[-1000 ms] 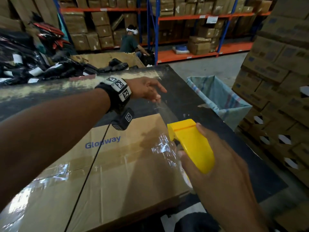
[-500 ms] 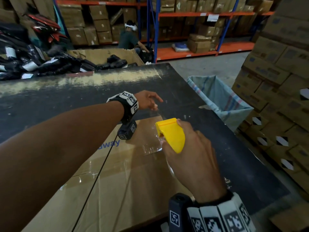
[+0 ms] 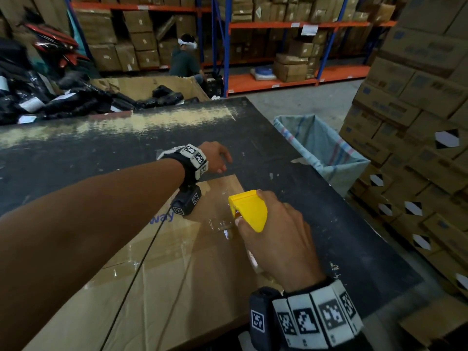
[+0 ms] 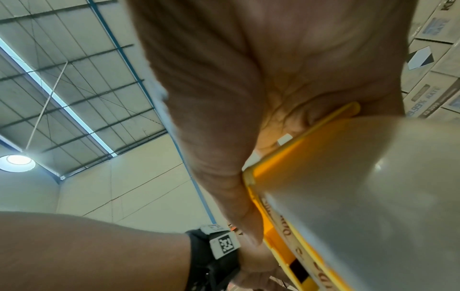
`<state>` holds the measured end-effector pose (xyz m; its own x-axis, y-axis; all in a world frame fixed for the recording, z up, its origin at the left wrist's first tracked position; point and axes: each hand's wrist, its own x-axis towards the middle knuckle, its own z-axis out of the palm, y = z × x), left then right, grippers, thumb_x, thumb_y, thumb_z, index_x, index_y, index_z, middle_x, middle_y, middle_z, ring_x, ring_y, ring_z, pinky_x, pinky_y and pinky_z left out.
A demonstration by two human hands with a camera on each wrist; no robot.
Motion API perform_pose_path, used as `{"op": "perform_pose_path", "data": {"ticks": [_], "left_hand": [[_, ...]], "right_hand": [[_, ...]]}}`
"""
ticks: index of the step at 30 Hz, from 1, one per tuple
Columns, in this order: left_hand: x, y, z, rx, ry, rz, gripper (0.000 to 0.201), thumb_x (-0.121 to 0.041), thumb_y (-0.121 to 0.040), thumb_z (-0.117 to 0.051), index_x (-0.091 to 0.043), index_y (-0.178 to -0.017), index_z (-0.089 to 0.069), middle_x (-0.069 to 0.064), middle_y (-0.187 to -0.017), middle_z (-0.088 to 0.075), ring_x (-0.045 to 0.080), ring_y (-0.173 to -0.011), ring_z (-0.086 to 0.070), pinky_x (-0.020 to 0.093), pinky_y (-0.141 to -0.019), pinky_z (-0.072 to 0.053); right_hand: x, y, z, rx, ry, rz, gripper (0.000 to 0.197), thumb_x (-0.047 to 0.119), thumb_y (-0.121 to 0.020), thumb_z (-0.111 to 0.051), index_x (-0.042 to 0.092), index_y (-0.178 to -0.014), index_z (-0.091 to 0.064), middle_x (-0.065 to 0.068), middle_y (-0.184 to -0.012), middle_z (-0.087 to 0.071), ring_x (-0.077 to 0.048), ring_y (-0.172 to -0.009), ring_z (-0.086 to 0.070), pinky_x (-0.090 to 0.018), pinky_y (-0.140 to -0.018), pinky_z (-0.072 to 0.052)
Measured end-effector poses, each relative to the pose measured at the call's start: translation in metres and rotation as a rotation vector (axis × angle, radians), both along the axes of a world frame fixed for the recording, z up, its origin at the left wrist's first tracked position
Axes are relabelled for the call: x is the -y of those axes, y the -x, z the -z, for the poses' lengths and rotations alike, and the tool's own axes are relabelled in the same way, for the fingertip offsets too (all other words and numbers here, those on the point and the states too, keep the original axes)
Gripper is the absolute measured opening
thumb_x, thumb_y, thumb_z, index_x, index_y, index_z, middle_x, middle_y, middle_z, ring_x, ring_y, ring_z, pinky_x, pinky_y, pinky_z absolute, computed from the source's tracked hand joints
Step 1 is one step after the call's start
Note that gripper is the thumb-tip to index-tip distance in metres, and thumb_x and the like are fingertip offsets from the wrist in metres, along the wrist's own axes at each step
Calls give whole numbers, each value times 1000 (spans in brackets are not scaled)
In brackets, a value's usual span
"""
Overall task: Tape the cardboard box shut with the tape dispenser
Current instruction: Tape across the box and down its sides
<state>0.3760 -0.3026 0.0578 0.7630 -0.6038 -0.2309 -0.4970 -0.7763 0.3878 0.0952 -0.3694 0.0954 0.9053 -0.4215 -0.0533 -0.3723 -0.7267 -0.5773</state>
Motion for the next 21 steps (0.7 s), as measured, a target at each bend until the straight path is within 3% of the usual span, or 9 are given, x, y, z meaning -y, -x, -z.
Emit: {"op": "perform_pose_path", "data": {"ticks": [1, 3, 5, 7, 8, 11, 13, 17, 21], "left_hand": [[-5, 2, -3, -38, 10, 21, 36, -9, -95, -55, -19, -125, -71, 3, -114, -78, 16, -102, -74, 36, -102, -54], [-17, 9, -3, -73, -78, 109, 44, -17, -97, -54, -25, -139, -62, 5, -135, -68, 22, -123, -65, 38, -112, -44], [-28, 22, 6, -69, -237, 201, 59, -25, -101, -49, -27, -158, -33, 10, -159, -43, 32, -144, -43, 42, -120, -31], [-35, 37, 18, -94, -276, 211, 66, -25, -106, -37, -23, -163, -4, 15, -168, -22, 33, -153, -27, 40, -124, -20], [-36, 42, 23, -92, -262, 204, 66, -24, -107, -32, -19, -163, 2, 17, -167, -20, 32, -153, -25, 38, -124, -18], [-36, 46, 28, -99, -211, 162, 65, -21, -107, -29, -17, -162, 5, 17, -165, -23, 32, -152, -27, 36, -123, -19], [-37, 47, 25, -111, -199, 139, 66, -21, -106, -30, -21, -163, 3, 16, -166, -21, 31, -153, -26, 36, -123, -18], [-38, 50, 21, -110, -180, 117, 64, -20, -107, -30, -21, -163, 1, 15, -168, -17, 30, -155, -20, 34, -122, -13], [-38, 53, 18, -100, -173, 131, 64, -20, -107, -30, -20, -163, 1, 16, -170, -12, 29, -157, -14, 35, -123, -10]], "right_hand": [[0, 0, 1, 7, 5, 3, 70, 58, -84, -62, 38, -145, -36, -5, -127, -58, -28, -116, -58, -35, -80, -43], [0, -1, 3, 17, 21, 2, 69, 58, -83, -62, 38, -143, -38, -5, -125, -59, -28, -114, -60, -34, -77, -40], [-1, -2, 5, 31, 35, 1, 66, 58, -82, -62, 38, -141, -39, -5, -123, -61, -29, -112, -61, -35, -76, -42], [-1, -5, 7, 45, 49, 5, 67, 58, -82, -61, 38, -142, -40, -6, -123, -62, -31, -112, -61, -38, -80, -48], [-2, -5, 7, 46, 55, 6, 68, 58, -81, -60, 38, -143, -41, -7, -124, -63, -32, -112, -61, -39, -83, -50], [-3, -3, 6, 43, 75, -6, 69, 60, -81, -57, 36, -144, -45, -7, -124, -66, -32, -113, -61, -41, -88, -53], [-4, 13, 3, 41, 99, -16, 68, 62, -80, -52, 36, -143, -46, -7, -115, -69, -33, -108, -63, -39, -83, -52], [-9, 94, -6, 14, 71, 40, 66, 69, -81, -47, 56, -145, -38, 0, -86, -51, -28, -90, -61, -33, -70, -43], [-19, 178, -8, -47, 45, 148, 72, 88, -67, -38, 76, -137, -24, 10, -87, -52, -5, -67, -52, -8, -56, -34]]}}
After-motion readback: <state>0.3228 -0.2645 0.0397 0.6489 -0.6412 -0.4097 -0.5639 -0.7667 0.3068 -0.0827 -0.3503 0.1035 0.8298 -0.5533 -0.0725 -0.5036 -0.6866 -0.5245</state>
